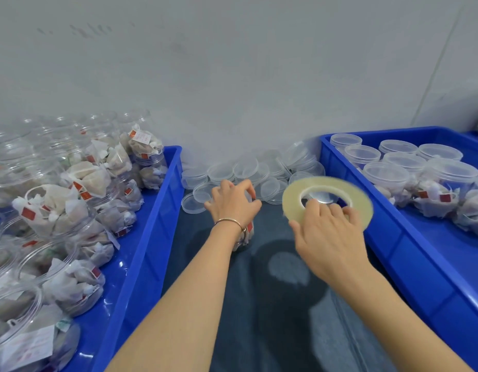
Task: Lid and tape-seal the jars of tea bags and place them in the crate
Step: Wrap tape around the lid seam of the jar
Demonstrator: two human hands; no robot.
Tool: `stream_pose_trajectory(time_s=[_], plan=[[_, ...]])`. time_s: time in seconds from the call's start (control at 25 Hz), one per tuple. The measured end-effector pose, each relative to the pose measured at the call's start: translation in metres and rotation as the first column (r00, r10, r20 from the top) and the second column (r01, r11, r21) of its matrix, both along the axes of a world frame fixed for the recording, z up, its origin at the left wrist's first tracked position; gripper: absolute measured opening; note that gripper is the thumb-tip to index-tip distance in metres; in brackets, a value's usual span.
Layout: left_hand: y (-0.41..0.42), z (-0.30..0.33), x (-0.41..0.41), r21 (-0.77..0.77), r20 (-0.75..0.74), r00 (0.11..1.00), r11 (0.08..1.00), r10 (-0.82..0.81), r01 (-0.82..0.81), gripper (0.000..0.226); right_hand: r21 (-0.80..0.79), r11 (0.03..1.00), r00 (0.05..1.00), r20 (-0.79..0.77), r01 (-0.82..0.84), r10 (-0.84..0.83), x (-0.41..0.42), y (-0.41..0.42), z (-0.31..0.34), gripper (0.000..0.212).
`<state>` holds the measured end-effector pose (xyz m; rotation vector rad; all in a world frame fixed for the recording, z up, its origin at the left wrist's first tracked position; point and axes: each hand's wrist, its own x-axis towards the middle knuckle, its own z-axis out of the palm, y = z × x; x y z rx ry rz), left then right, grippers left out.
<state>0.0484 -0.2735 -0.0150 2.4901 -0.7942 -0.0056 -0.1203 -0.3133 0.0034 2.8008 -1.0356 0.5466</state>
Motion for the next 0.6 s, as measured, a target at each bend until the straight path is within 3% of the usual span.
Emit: stream_pose_trajectory(time_s=[0.08, 0.28, 0.36, 0.48, 0.56, 0.6], plan=[[0.002, -0.003, -0.003, -0.009, 0.023, 1.000, 1.000, -0.007, 0.007, 0.010, 0.121, 0.992, 0.990, -0.140, 0.047, -0.030, 0.009, -0.011, -0.022, 0.040], [0.009, -0.010, -0.009, -0.094, 0.083, 0.997, 0.996, 0.003, 0.005, 0.011, 0.298, 0.954, 0.940, -0.313, -0.038, 0.135, 0.029, -0.013, -0.075, 0.051], [0.014, -0.012, -0.015, -0.210, 0.048, 0.999, 0.978, 0.019, -0.009, 0.010, 0.391, 0.911, 0.960, -0.181, -0.130, 0.215, 0.031, -0.020, -0.077, 0.073], [0.008, -0.006, -0.044, -0.487, 0.069, 0.997, 0.871, -0.039, 0.068, 0.010, 0.438, 0.809, 0.920, 0.168, -0.391, 0.354, 0.034, -0.026, -0.060, 0.105], [-0.011, 0.009, -0.069, -0.670, 0.136, 0.983, 0.719, -0.123, 0.182, 0.012, 0.323, 0.827, 0.849, 0.433, -0.459, 0.302, 0.027, -0.039, -0.044, 0.099], [-0.022, 0.018, -0.082, -0.716, 0.180, 0.967, 0.650, -0.181, 0.255, 0.013, 0.255, 0.875, 0.814, 0.534, -0.411, 0.227, 0.020, -0.049, -0.035, 0.091]])
